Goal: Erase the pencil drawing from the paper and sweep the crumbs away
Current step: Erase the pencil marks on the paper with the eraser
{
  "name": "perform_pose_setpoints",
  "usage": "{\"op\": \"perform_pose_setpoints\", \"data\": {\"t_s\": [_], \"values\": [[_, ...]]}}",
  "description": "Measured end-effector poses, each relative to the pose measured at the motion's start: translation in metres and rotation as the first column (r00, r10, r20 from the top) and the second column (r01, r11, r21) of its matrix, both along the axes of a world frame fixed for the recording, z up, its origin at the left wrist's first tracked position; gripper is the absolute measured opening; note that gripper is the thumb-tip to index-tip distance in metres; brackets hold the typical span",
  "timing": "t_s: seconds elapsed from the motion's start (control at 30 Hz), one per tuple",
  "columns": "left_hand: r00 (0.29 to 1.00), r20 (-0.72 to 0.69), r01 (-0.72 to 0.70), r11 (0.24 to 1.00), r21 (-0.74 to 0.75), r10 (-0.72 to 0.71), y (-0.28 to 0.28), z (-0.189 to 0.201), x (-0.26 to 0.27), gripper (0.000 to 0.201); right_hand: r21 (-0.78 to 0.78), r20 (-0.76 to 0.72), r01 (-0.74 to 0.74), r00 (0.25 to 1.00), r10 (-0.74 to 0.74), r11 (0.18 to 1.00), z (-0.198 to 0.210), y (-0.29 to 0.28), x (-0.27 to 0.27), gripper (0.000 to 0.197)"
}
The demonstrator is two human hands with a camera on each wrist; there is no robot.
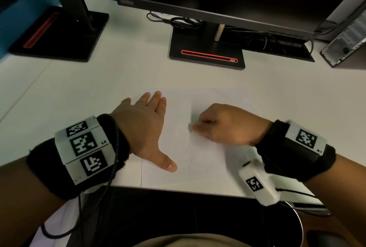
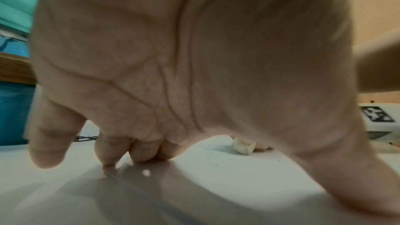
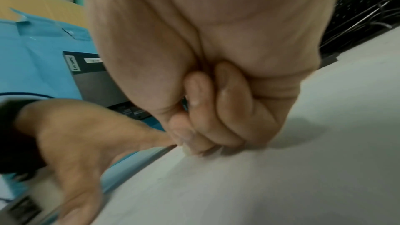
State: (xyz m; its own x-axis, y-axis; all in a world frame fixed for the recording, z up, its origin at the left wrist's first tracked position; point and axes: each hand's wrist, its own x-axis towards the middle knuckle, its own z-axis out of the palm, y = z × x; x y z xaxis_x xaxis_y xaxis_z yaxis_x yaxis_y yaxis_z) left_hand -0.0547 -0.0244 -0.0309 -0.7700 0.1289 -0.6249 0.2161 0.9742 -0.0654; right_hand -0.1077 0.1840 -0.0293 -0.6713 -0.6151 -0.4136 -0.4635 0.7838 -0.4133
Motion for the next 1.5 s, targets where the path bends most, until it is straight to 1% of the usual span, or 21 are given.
{"op": "perform_pose_setpoints", "data": {"t_s": [0.13,0.23,0.27,0.37,0.43,0.5,0.53,0.6,0.67,0.73,0.8,0.9,1.03,1.13,1.17,1.27,1.3,1.33,1.4,1.43,1.5], "values": [[1.0,0.006,0.001,1.0,-0.006,-0.001,0.001,0.001,0.0,0.16,0.028,0.108,-0.074,0.992,0.071,0.997,0.001,0.003,0.009,0.051],[1.0,0.009,0.002,1.0,-0.014,-0.001,0.001,0.001,0.0,0.16,-0.007,0.025,0.017,1.0,-0.017,1.0,-0.001,0.008,0.0,0.055],[1.0,0.008,0.002,1.0,-0.019,-0.002,0.001,0.001,0.0,0.16,-0.013,0.007,0.018,1.0,-0.017,1.0,-0.002,0.008,0.001,0.055],[1.0,0.015,0.001,1.0,-0.026,0.0,0.002,0.002,0.001,0.159,0.016,0.092,-0.066,0.994,0.064,0.998,-0.002,0.008,0.01,0.053],[1.0,0.009,0.001,1.0,-0.029,-0.001,0.002,0.002,0.0,0.159,0.007,0.08,-0.026,0.996,0.025,1.0,-0.001,0.011,0.005,0.053],[1.0,0.009,0.0,1.0,-0.029,0.0,0.002,0.002,0.001,0.159,-0.014,0.02,0.031,0.999,-0.031,0.999,-0.001,0.014,0.0,0.055],[1.0,0.012,-0.001,1.0,-0.029,0.001,0.002,0.002,0.001,0.159,-0.017,0.011,0.018,1.0,-0.018,1.0,-0.001,0.014,0.002,0.055],[1.0,0.02,-0.004,0.999,-0.033,0.004,0.002,0.004,0.001,0.159,0.006,0.07,-0.057,0.996,0.056,0.998,-0.001,0.015,0.009,0.053],[1.0,0.023,-0.005,0.999,-0.036,0.006,0.003,0.004,0.0,0.158,0.001,0.099,-0.053,0.994,0.052,0.999,-0.002,0.019,0.01,0.052],[1.0,0.024,-0.003,0.999,-0.036,0.004,0.004,0.004,0.0,0.158,-0.005,0.022,0.007,1.0,-0.007,1.0,-0.003,0.025,0.004,0.054],[1.0,0.027,-0.004,0.999,-0.039,0.005,0.004,0.005,0.001,0.158,-0.011,-0.013,0.001,1.0,-0.001,1.0,-0.004,0.026,0.006,0.053],[0.999,0.033,-0.001,0.999,-0.048,0.002,0.005,0.006,0.001,0.158,0.006,0.08,-0.054,0.995,0.053,0.999,-0.003,0.026,0.013,0.053],[0.999,0.032,-0.01,0.999,-0.046,0.011,0.006,0.007,0.001,0.157,-0.012,-0.024,0.045,0.999,-0.045,0.999,-0.003,0.031,0.004,0.054],[0.999,0.039,-0.006,0.999,-0.051,0.008,0.005,0.007,0.001,0.158,0.008,0.08,-0.045,0.996,0.044,0.999,-0.002,0.03,0.013,0.052],[0.999,0.04,-0.006,0.999,-0.052,0.008,0.005,0.006,0.0,0.159,0.007,0.101,-0.045,0.994,0.044,0.999,-0.002,0.031,0.013,0.053],[0.999,0.036,-0.007,0.999,-0.051,0.009,0.005,0.006,0.0,0.159,-0.004,-0.001,0.055,0.998,-0.055,0.998,-0.002,0.037,0.002,0.056],[0.999,0.036,-0.008,0.999,-0.05,0.01,0.005,0.006,0.001,0.159,-0.014,-0.021,0.058,0.998,-0.059,0.998,-0.003,0.038,0.002,0.056],[0.999,0.038,-0.008,0.999,-0.052,0.01,0.005,0.006,0.0,0.158,-0.016,-0.006,0.029,1.0,-0.029,0.999,-0.003,0.038,0.006,0.055],[0.999,0.045,-0.008,0.998,-0.056,0.011,0.006,0.007,0.0,0.158,-0.001,0.096,-0.056,0.994,0.056,0.998,-0.004,0.038,0.014,0.054],[0.999,0.045,-0.006,0.998,-0.059,0.009,0.006,0.007,0.0,0.158,-0.005,0.127,-0.062,0.99,0.062,0.998,-0.004,0.038,0.015,0.054],[0.999,0.043,-0.001,0.998,-0.065,0.004,0.007,0.007,-0.001,0.158,-0.024,0.09,0.002,0.996,0.0,1.0,-0.005,0.043,0.008,0.056]]}}
